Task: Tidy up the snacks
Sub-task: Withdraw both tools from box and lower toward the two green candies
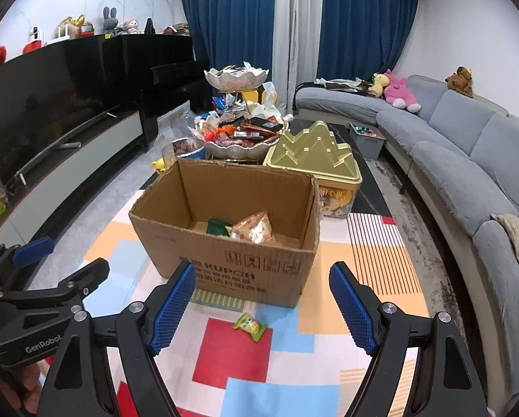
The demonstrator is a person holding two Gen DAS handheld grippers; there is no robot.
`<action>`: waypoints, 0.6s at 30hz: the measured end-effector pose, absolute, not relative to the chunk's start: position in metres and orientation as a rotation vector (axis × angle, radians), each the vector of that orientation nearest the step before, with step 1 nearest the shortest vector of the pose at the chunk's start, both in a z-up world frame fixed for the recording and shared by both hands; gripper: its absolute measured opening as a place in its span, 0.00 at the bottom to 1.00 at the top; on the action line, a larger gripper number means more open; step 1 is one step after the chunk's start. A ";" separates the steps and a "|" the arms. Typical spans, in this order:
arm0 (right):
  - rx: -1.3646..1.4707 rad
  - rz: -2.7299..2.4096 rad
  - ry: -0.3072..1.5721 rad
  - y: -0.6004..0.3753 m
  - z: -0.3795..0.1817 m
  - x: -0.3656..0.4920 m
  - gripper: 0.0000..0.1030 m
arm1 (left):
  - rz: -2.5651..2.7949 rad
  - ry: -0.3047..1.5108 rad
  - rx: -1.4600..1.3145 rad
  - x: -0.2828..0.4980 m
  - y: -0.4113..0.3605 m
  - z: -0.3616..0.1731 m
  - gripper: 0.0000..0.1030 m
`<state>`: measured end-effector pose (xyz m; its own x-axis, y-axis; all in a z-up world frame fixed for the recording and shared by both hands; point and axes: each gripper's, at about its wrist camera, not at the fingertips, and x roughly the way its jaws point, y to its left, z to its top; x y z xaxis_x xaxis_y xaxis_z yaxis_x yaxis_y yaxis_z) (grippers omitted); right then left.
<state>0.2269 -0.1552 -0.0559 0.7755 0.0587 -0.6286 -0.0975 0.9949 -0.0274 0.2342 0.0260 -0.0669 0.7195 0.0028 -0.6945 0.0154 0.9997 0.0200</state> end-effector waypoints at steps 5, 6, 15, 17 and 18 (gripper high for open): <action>-0.069 0.089 0.675 -0.154 -0.067 0.222 0.77 | 0.007 0.768 0.030 0.227 0.027 -0.079 0.86; -0.070 0.088 0.676 -0.154 -0.070 0.221 0.77 | 0.010 0.769 0.029 0.226 0.027 -0.082 0.86; -0.065 0.086 0.719 -0.158 -0.096 0.220 0.77 | -0.001 0.793 0.036 0.220 0.025 -0.105 0.86; -0.063 0.089 0.729 -0.158 -0.101 0.220 0.77 | 0.000 0.799 0.031 0.220 0.025 -0.111 0.86; -0.062 0.093 0.732 -0.158 -0.103 0.220 0.77 | 0.003 0.800 0.028 0.220 0.025 -0.113 0.86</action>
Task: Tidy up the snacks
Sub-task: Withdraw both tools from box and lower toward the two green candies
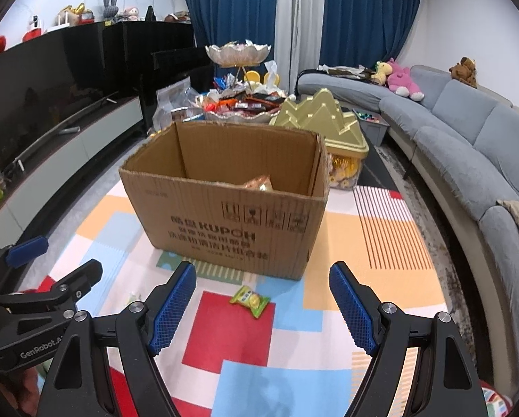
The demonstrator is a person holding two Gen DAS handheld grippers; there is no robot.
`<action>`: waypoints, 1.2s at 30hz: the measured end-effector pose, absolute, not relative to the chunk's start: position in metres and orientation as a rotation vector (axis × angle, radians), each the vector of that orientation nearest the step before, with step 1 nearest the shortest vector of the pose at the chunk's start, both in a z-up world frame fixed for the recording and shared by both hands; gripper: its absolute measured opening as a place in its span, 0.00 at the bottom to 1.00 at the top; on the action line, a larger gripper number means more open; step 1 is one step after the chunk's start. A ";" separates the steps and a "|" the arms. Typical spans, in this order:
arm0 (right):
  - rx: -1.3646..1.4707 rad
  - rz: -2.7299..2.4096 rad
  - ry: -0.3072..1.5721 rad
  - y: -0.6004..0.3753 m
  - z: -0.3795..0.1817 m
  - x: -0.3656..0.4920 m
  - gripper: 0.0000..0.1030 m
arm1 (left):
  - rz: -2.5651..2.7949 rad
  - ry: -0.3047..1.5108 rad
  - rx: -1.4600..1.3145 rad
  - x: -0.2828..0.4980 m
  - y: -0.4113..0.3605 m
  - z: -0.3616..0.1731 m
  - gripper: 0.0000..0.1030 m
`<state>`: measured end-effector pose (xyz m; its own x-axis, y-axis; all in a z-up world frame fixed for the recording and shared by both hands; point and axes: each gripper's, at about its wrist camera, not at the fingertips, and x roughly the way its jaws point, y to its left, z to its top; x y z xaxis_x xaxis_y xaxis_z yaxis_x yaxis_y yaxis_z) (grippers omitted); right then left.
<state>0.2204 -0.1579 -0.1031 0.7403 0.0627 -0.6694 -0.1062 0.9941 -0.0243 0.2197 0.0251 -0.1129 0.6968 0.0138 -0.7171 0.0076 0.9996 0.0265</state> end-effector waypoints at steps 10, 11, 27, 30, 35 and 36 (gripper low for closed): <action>-0.066 0.108 0.756 -0.156 -0.123 0.226 0.77 | 0.009 0.834 0.010 0.224 0.029 -0.135 0.86; -0.069 0.108 0.758 -0.155 -0.125 0.226 0.77 | 0.007 0.841 0.012 0.225 0.029 -0.138 0.86; -0.134 0.110 0.794 -0.147 -0.168 0.244 0.77 | 0.021 0.902 0.025 0.233 0.030 -0.188 0.85; -0.153 0.113 0.791 -0.145 -0.174 0.246 0.77 | 0.029 0.906 0.030 0.236 0.030 -0.195 0.82; -0.148 0.115 0.815 -0.145 -0.187 0.253 0.77 | 0.038 0.922 0.033 0.240 0.031 -0.204 0.77; -0.144 0.114 0.823 -0.146 -0.191 0.254 0.77 | 0.037 0.929 0.028 0.241 0.032 -0.207 0.77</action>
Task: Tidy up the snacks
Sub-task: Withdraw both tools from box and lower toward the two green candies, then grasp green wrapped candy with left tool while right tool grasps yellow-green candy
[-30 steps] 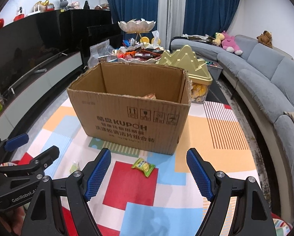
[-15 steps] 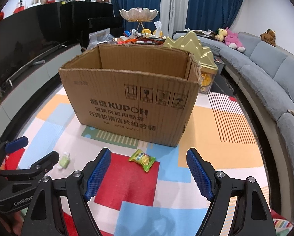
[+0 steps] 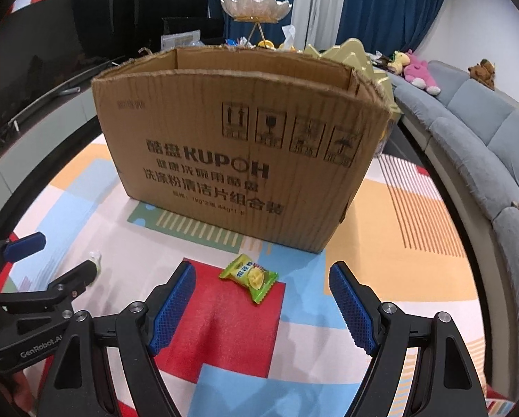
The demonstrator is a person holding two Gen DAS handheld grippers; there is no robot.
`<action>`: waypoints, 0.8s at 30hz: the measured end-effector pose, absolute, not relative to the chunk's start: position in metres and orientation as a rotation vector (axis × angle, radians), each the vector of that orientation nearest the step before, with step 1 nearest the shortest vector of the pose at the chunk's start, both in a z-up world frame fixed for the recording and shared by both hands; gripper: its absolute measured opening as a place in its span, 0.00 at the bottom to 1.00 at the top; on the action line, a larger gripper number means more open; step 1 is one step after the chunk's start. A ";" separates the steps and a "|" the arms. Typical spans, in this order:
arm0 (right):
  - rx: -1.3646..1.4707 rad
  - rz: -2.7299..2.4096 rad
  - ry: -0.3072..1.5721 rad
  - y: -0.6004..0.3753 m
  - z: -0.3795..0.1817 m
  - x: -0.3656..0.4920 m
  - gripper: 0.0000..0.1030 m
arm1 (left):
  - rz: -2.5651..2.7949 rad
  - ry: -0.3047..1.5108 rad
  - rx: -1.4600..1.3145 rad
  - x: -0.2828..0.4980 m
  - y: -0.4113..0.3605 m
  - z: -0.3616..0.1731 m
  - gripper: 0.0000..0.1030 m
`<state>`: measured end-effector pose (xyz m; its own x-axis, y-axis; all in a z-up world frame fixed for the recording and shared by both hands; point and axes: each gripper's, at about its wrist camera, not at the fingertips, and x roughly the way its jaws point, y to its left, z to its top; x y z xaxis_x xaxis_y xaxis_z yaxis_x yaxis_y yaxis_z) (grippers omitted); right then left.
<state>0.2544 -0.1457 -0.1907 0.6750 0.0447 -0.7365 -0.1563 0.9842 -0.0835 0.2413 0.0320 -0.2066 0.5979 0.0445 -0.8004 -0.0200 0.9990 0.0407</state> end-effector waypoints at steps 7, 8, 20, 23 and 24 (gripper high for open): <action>-0.120 0.111 0.861 -0.144 -0.209 0.267 0.77 | 0.051 0.963 0.000 0.248 0.037 -0.220 0.71; -0.120 0.112 0.865 -0.143 -0.212 0.269 0.77 | 0.054 0.966 -0.004 0.249 0.038 -0.221 0.70; -0.095 0.121 0.916 -0.137 -0.232 0.285 0.67 | 0.065 0.967 -0.035 0.250 0.041 -0.229 0.61; -0.070 0.125 0.934 -0.141 -0.238 0.285 0.61 | 0.068 0.957 -0.034 0.250 0.042 -0.227 0.51; -0.067 0.124 0.934 -0.142 -0.239 0.285 0.61 | 0.066 0.956 -0.032 0.250 0.041 -0.227 0.49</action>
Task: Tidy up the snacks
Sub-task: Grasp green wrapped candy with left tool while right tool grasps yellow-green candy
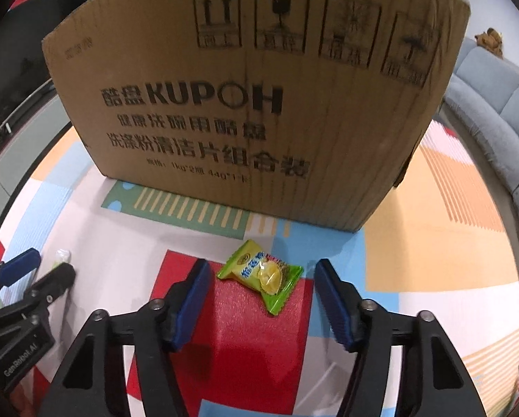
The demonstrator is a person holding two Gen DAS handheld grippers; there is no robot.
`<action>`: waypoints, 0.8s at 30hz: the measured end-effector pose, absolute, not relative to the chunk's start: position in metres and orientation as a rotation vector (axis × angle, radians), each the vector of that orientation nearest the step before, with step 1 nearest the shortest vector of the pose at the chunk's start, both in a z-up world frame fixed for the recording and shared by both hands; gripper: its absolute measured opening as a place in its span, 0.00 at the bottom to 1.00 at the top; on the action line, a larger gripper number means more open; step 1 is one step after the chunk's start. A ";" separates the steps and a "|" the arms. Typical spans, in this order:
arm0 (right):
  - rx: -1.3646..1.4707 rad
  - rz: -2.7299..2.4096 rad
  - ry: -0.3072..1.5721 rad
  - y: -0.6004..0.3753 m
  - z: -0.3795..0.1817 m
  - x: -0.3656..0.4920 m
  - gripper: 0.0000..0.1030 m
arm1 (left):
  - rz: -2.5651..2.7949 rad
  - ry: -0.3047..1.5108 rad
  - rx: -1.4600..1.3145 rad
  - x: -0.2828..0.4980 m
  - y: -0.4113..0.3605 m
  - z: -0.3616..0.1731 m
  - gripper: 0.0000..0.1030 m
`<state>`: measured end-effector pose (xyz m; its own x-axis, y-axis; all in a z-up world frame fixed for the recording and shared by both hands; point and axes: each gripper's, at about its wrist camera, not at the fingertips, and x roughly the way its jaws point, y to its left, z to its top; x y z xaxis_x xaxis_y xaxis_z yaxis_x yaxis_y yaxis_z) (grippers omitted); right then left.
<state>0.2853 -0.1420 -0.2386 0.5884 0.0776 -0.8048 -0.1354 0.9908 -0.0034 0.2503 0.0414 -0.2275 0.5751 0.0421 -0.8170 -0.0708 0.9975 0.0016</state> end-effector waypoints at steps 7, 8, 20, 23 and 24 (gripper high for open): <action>-0.060 0.134 0.924 -0.147 -0.238 0.281 0.46 | 0.039 0.945 -0.013 0.248 0.036 -0.226 0.23; -0.058 0.135 0.923 -0.150 -0.238 0.282 0.43 | 0.034 0.944 -0.008 0.247 0.035 -0.226 0.19; -0.045 0.121 0.908 -0.164 -0.222 0.285 0.28 | 0.034 0.931 -0.007 0.247 0.036 -0.223 0.18; -0.051 0.125 0.895 -0.165 -0.213 0.280 0.28 | 0.038 0.926 -0.009 0.246 0.037 -0.221 0.18; -0.052 0.126 0.892 -0.165 -0.210 0.279 0.28 | 0.039 0.923 -0.010 0.245 0.037 -0.219 0.18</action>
<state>0.2791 -0.1648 -0.2104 0.6211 0.0878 -0.7788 -0.1314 0.9913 0.0070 0.2454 0.0375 -0.2192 0.6029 0.0291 -0.7973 -0.0381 0.9992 0.0077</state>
